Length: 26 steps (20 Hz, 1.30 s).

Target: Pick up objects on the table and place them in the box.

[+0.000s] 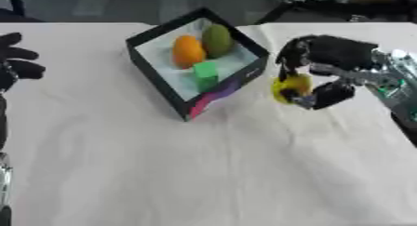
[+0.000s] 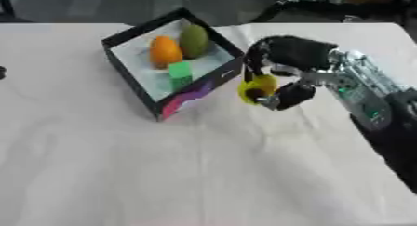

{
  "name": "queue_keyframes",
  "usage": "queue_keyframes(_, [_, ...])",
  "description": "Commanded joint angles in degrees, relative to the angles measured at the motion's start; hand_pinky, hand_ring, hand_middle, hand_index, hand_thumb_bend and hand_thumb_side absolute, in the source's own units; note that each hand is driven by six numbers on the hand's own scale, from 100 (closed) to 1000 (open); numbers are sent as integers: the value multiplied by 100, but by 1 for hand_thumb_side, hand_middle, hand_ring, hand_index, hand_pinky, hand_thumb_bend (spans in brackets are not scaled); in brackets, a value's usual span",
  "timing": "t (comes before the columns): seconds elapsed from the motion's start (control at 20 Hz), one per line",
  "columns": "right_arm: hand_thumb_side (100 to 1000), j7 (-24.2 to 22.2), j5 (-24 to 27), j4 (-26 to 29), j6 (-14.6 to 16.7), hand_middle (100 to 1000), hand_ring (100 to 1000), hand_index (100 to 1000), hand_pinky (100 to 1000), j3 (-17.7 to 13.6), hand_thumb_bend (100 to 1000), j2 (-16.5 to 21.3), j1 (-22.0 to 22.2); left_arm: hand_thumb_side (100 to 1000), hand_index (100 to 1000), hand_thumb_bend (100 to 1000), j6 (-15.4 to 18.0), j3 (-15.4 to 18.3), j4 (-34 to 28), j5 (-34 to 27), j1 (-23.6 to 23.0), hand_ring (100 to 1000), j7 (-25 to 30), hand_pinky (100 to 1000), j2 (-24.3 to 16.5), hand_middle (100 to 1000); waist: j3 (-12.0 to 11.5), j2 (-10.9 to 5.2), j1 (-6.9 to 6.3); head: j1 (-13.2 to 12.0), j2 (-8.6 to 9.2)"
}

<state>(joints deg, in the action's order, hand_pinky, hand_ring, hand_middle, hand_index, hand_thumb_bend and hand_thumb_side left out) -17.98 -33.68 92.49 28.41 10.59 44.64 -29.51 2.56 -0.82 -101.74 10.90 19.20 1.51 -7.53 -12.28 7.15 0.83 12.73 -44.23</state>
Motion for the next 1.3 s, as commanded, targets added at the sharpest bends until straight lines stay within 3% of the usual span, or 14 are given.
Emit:
queue_keyframes(0.05, [209, 40, 208, -732, -86, 381, 741, 366, 820, -60, 100, 7, -544, 956, 825, 100, 22, -44, -108, -3, 121, 569, 52, 614, -9, 586, -84, -158, 4, 94, 11])
queue_keyframes(0.25, [201, 161, 12, -1926, -45, 384, 737, 370, 814, -87, 100, -347, -1215, 956, 825, 100, 41, -144, -121, -49, 225, 569, 144, 614, 124, 586, -336, -85, -17, 275, 11])
queue_keyframes(0.4, [198, 685, -213, -2701, -59, 443, 740, 434, 813, -211, 100, -614, -1549, 956, 824, 100, 56, -206, -139, -82, 288, 570, 207, 614, 195, 586, -495, -36, -1, 407, 11])
queue_keyframes(0.5, [200, 1102, -351, -3064, -51, 523, 753, 532, 813, -234, 100, -757, -1670, 957, 824, 100, 60, -231, -147, -96, 308, 570, 236, 614, 221, 586, -561, -19, 14, 448, 11])
queue_keyframes(0.65, [198, 1484, -473, -3414, -1, 729, 822, 779, 831, -177, 100, -922, -1735, 957, 824, 100, 64, -255, -158, -112, 328, 570, 265, 614, 251, 586, -619, -10, 33, 463, 11])
queue_keyframes(0.75, [250, 1405, -610, -3569, -26, 835, 873, 870, 848, -104, 100, -994, -1736, 957, 824, 100, 66, -267, -164, -120, 337, 570, 278, 614, 267, 586, -636, -13, 40, 471, 11])
queue_keyframes(0.8, [373, 1255, -683, -3629, -32, 863, 887, 891, 855, -58, 100, -1027, -1725, 957, 824, 100, 66, -272, -165, -122, 337, 570, 285, 614, 271, 586, -641, -17, 46, 477, 11])
queue_keyframes(0.85, [427, 1109, -732, -3658, -38, 882, 896, 907, 859, -45, 100, -1055, -1722, 957, 824, 100, 66, -274, -166, -123, 337, 570, 289, 615, 273, 586, -642, -21, 50, 479, 11])
queue_keyframes(0.95, [452, 962, -752, -3649, -49, 898, 901, 923, 863, -58, 100, -1088, -1708, 956, 825, 100, 68, -277, -168, -125, 338, 570, 293, 615, 275, 586, -638, -29, 54, 467, 11])
queue_keyframes(1.15, [393, 948, -615, -3456, -81, 903, 904, 924, 868, -79, 100, -1041, -1653, 957, 824, 100, 64, -270, -163, -127, 314, 570, 288, 614, 257, 586, -584, -54, 56, 420, 11])
queue_keyframes(1.3, [266, 970, -322, -3048, -63, 892, 901, 914, 869, -73, 100, -907, -1556, 958, 824, 100, 56, -245, -146, -112, 266, 570, 270, 614, 212, 585, -482, -89, 73, 288, 11])
